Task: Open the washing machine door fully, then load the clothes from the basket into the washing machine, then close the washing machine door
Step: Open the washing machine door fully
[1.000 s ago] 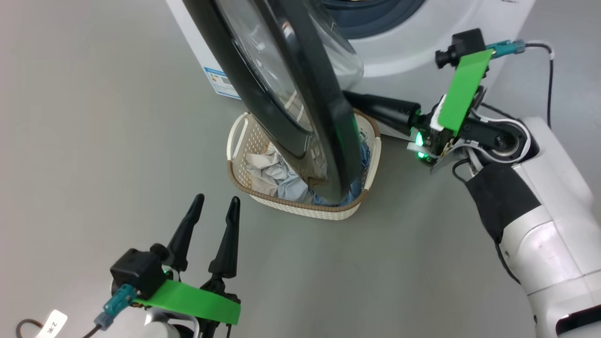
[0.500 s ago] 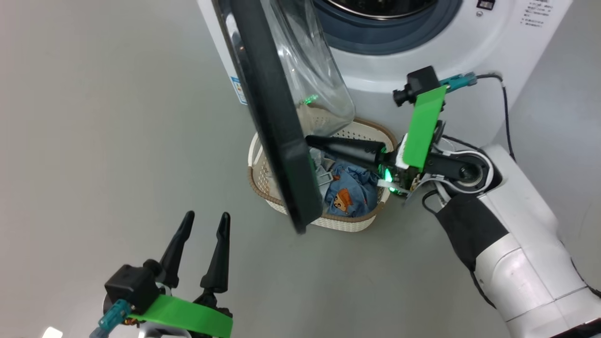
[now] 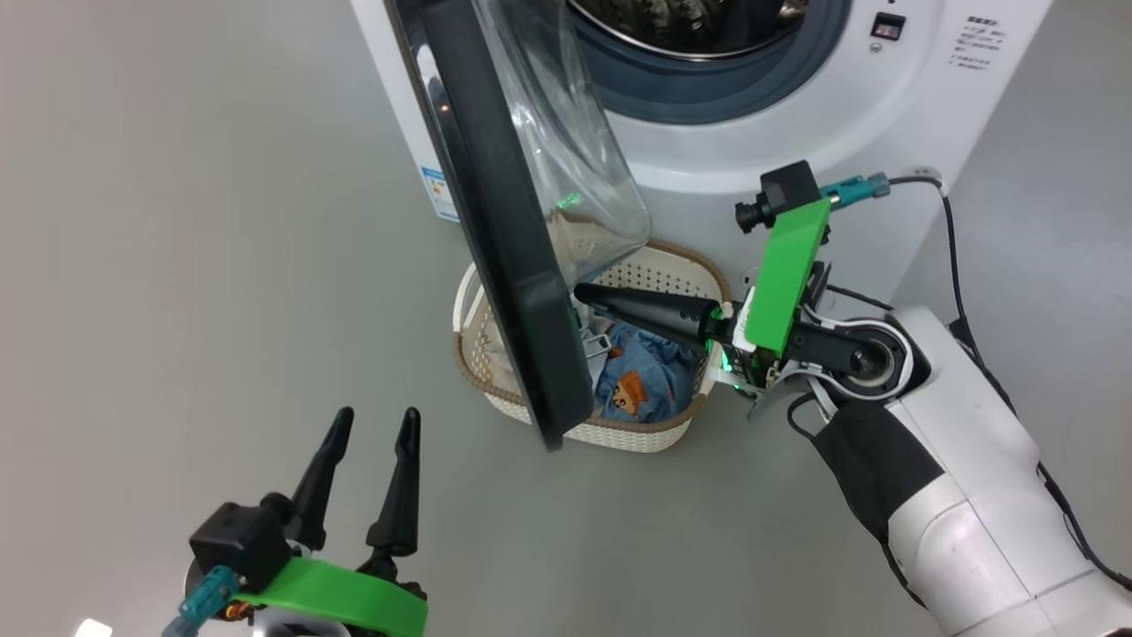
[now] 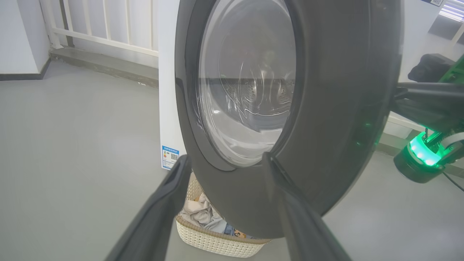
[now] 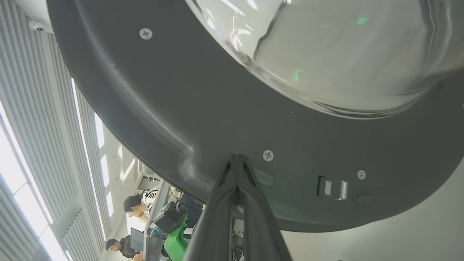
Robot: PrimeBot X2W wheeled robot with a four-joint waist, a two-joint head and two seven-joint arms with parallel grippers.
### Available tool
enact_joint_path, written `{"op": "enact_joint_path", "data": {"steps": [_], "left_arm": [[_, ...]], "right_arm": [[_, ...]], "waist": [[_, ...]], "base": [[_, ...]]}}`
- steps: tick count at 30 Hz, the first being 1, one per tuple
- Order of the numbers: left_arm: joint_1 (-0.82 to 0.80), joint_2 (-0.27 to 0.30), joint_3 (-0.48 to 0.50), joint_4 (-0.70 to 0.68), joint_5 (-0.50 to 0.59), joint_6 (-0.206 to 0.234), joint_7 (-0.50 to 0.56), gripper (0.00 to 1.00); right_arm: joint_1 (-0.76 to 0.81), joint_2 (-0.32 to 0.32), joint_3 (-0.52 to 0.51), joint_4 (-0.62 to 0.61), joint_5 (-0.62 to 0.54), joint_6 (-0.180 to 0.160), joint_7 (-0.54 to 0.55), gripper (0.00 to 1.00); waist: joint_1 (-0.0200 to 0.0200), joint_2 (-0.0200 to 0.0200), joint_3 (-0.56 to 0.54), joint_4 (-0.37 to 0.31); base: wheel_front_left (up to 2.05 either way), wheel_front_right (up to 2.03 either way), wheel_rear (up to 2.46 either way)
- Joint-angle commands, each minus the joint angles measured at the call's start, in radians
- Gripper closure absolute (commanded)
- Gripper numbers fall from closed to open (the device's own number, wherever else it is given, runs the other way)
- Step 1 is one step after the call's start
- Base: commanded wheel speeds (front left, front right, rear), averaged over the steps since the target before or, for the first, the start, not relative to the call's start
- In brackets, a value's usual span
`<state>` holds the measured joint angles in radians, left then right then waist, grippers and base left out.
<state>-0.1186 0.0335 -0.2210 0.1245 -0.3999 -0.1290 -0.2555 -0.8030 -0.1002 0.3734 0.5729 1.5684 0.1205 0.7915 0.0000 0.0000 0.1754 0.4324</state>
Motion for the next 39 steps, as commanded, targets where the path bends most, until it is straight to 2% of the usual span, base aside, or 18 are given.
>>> {"op": "enact_joint_path", "data": {"steps": [1, 3, 26, 39], "left_arm": [[-0.01, 0.017, 0.042, -0.013, 0.002, -0.001, -0.006, 0.0], [-0.008, 0.017, 0.049, -0.01, -0.001, -0.001, -0.006, 0.0], [0.08, 0.036, 0.142, -0.023, 0.009, -0.002, -0.006, 0.0], [0.123, 0.038, 0.187, -0.038, 0.015, -0.002, -0.006, 0.0]], "right_arm": [[0.02, 0.015, 0.002, -0.038, -0.008, 0.01, -0.015, 0.48], [0.037, 0.006, 0.0, -0.045, -0.019, 0.01, -0.036, 0.01], [0.355, -0.169, 0.004, -0.109, -0.078, 0.01, -0.211, 0.0], [0.517, -0.295, 0.038, -0.146, -0.147, 0.01, -0.387, 0.0]], "waist": [[0.0, 0.0, -0.016, -0.021], [0.0, 0.0, -0.025, -0.036], [0.0, 0.0, -0.101, -0.19], [0.0, 0.0, -0.128, -0.255]], "base": [[0.0, 0.0, 0.0], [0.0, 0.0, 0.0], [0.0, 0.0, 0.0], [0.0, 0.0, 0.0]]}}
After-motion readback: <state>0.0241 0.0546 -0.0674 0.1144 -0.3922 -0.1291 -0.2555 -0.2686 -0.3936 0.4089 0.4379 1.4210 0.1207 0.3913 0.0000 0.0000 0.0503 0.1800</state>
